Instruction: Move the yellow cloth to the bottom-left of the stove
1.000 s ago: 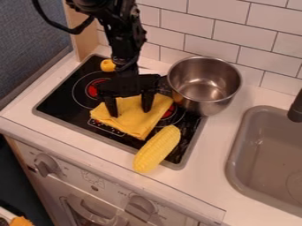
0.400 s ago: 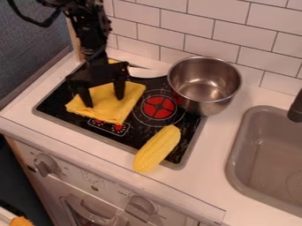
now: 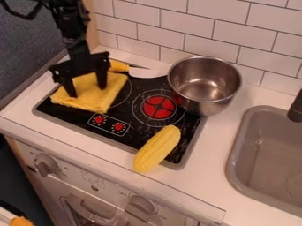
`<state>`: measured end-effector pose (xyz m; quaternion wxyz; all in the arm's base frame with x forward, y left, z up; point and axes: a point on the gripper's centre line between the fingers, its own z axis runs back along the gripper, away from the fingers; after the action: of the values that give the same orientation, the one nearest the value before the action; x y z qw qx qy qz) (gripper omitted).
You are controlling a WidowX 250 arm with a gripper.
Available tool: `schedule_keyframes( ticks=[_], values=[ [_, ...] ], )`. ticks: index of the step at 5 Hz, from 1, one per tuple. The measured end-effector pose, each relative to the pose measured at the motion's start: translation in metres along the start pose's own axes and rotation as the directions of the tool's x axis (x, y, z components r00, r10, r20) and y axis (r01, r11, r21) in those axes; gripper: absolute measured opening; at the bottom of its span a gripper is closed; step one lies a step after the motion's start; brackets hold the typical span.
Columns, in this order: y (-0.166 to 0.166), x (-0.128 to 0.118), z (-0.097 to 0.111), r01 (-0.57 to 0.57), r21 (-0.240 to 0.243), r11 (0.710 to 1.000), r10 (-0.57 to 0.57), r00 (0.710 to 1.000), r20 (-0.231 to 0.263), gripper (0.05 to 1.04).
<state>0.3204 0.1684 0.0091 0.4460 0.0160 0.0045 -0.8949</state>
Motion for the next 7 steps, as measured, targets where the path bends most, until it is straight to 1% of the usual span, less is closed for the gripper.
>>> schedule_keyframes(
  ticks=[1,2,3,5,6,7],
  values=[
    [-0.024,-0.027,0.001,-0.052,-0.022,0.998,0.052,0.998,-0.021,0.999],
    [-0.033,-0.032,0.001,-0.07,-0.025,0.997,0.069,0.997,-0.021,0.999],
    [-0.034,-0.027,-0.001,-0.07,-0.027,0.997,0.07,0.997,-0.012,0.999],
    [-0.034,-0.012,0.006,-0.071,-0.016,0.997,0.071,0.997,-0.012,1.001],
    [-0.034,-0.009,0.021,-0.081,0.005,0.997,0.081,0.996,-0.036,1.001],
    [-0.032,-0.01,0.042,-0.085,0.037,0.996,0.088,0.993,-0.08,1.001]
  ],
)
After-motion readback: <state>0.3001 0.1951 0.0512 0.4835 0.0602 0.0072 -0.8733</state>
